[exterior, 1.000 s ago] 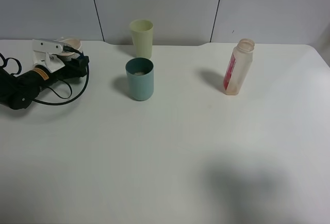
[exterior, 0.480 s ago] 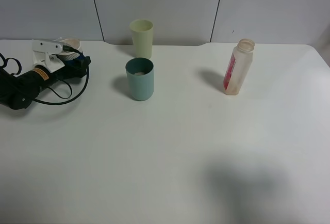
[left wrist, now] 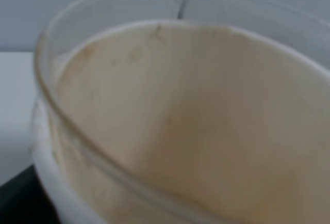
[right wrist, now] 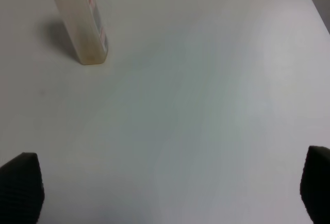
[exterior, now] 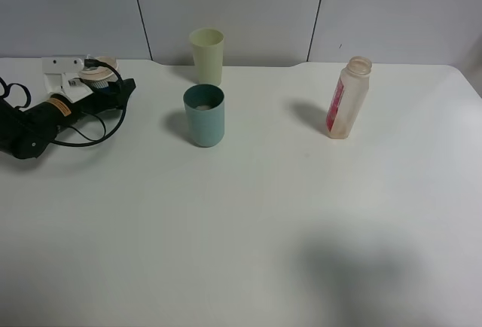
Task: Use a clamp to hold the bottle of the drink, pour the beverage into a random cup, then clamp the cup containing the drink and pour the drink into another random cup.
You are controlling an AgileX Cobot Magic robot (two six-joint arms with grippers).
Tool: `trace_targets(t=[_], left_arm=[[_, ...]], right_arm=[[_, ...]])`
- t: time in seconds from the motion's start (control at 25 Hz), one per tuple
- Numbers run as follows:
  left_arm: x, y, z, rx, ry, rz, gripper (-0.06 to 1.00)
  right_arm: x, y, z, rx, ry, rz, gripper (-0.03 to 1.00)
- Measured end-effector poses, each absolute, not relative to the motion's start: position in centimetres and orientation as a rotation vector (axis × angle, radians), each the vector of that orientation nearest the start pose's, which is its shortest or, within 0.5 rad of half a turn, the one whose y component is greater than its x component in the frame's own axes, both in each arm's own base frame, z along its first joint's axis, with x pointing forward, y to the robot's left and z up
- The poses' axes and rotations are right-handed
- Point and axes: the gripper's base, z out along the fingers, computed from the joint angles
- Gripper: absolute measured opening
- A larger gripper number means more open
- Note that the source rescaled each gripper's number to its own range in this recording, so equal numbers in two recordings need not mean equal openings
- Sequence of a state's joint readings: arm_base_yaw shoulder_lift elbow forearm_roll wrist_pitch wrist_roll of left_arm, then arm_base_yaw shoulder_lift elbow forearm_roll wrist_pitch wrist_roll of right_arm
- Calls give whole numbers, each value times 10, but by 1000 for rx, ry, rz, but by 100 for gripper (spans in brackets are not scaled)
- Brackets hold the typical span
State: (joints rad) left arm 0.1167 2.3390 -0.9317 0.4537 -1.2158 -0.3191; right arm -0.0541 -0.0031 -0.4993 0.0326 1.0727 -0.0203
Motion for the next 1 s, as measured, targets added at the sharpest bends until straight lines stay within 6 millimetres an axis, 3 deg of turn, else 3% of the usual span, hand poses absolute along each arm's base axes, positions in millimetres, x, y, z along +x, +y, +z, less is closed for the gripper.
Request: trace_targets(t=[0.04, 0.08, 0.2, 0.52, 0.64, 0.8, 0.84, 1.0], left_arm=[[391, 8, 50, 87, 1712, -387, 68], [391, 8, 51, 82, 1712, -392, 80], [393, 8, 60, 86, 1691, -389, 89], [395, 9, 78, 99, 1646, -380, 90], [392, 8, 103, 119, 1597, -368, 91], [387, 7, 112, 123, 1588, -363, 91], [381, 7, 126, 129, 1567, -359, 91], [378, 6, 137, 137, 1545, -358, 91]], right_arm=[[-6, 3, 276, 33, 2053, -7, 100], [-6, 3, 276, 33, 2053, -7, 100], [-6, 3, 276, 33, 2053, -7, 100], [-6, 3, 276, 33, 2053, -7, 100], [-6, 3, 276, 33, 2053, -7, 100], [-6, 3, 276, 33, 2053, -7, 100], [-6, 3, 276, 33, 2053, -7, 100], [-6, 3, 276, 33, 2053, -7, 100]])
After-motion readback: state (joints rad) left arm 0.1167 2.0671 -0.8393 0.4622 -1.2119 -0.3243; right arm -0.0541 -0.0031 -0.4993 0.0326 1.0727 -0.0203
